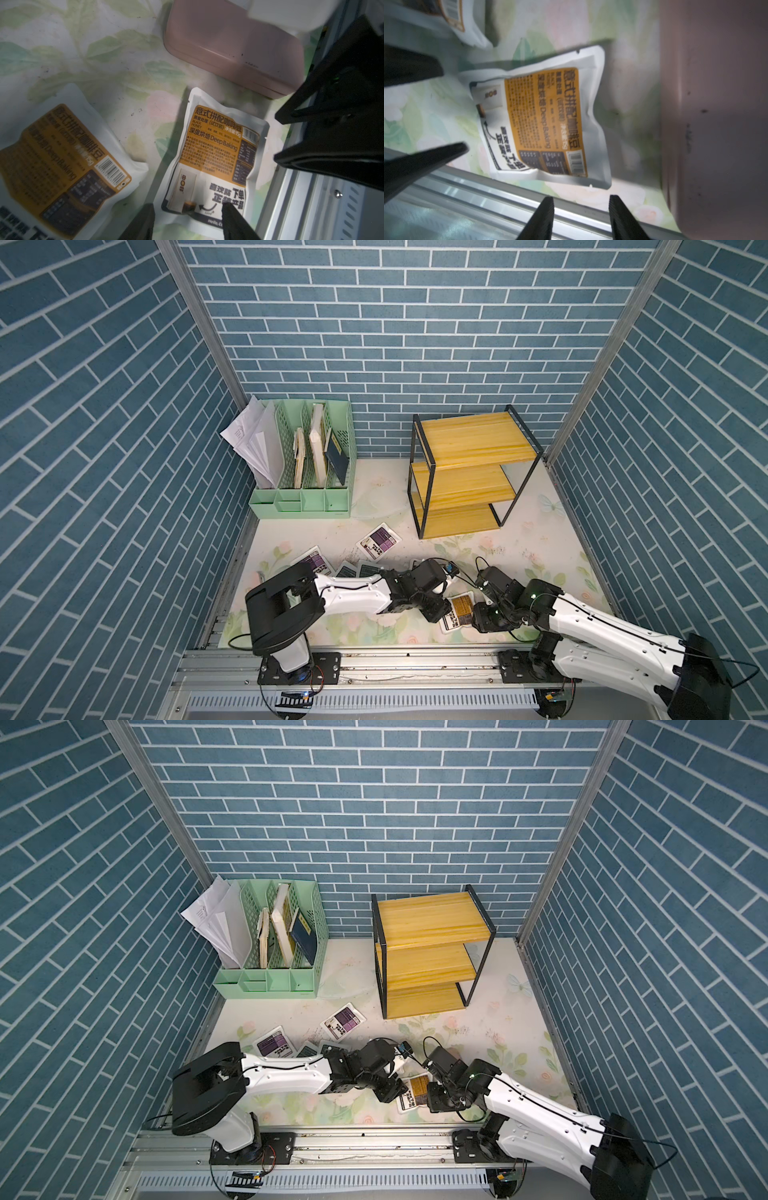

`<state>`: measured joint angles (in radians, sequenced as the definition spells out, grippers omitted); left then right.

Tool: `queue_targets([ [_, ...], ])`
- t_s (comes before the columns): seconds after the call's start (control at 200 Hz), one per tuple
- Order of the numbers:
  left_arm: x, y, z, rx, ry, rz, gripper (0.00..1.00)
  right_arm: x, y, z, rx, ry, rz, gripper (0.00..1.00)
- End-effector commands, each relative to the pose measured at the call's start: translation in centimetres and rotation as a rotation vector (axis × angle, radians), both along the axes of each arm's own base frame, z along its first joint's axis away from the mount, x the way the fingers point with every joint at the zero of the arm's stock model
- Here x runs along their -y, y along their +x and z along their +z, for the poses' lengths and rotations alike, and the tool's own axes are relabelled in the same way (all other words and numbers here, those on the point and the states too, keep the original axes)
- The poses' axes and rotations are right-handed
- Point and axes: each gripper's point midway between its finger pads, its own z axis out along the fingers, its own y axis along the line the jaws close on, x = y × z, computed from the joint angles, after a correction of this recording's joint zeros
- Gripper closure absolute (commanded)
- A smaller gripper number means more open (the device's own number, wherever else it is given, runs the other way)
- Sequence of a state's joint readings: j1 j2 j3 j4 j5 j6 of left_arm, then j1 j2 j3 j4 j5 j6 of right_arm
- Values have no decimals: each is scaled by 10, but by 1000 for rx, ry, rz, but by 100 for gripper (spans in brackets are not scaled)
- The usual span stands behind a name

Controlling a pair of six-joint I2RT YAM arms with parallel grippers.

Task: Place the bagged coffee beans on the shelf by color
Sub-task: Pick up the coffee beans at the center of the board.

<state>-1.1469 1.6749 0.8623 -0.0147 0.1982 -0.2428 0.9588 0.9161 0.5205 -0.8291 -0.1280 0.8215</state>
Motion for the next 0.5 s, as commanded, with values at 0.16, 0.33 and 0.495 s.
queue_targets([
  [0.16,11,-8,-22,-9,40,-120,45,-26,-26,-16,-108,167,-24,54],
  [0.33,1,-19,-28,-46,42,-128,48,-24,-2,-30,-32,112,-83,56],
  [0.495,-21,-31,-28,-82,32,-104,49,-35,39,-20,44,239,-202,56],
])
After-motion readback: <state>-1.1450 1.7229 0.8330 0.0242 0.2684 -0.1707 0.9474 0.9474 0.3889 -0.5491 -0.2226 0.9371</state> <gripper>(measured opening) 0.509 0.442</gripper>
